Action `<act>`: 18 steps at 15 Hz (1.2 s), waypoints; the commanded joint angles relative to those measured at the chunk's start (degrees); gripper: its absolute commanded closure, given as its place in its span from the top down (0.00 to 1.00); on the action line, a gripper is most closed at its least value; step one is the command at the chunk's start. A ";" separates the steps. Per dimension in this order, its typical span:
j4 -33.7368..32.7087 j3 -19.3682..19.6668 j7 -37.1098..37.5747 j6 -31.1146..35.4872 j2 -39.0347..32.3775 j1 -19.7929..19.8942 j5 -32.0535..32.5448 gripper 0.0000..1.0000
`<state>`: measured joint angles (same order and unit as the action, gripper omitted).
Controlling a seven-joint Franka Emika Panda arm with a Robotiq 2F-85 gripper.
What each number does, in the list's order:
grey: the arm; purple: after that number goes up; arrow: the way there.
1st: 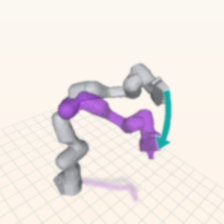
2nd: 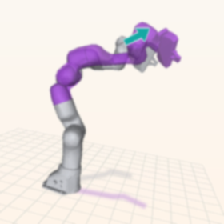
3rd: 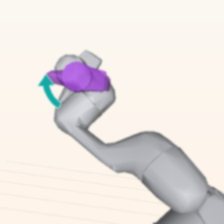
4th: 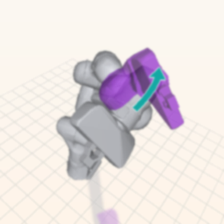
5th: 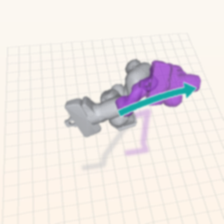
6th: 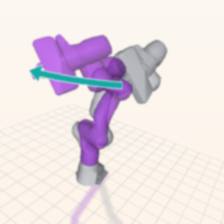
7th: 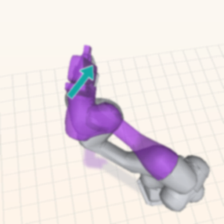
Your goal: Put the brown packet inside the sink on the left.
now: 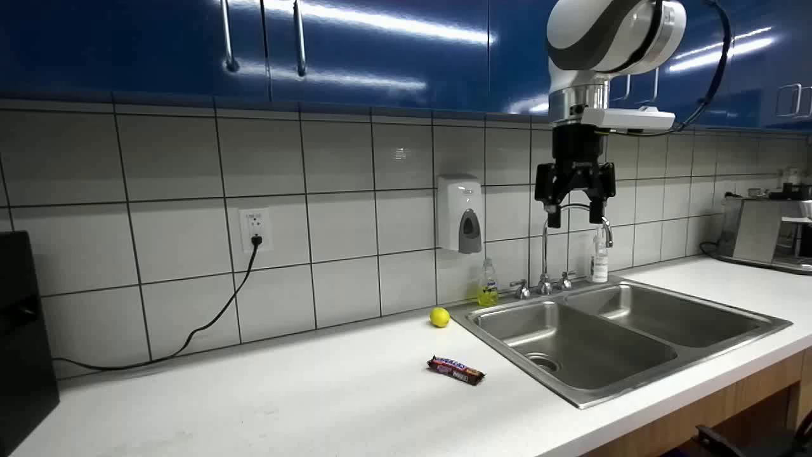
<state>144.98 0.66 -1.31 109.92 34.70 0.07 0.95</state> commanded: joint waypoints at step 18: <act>1.38 -3.68 -1.14 0.30 -1.65 -5.33 -0.80 1.00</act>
<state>145.60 -1.23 -1.46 110.06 33.96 -3.39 0.95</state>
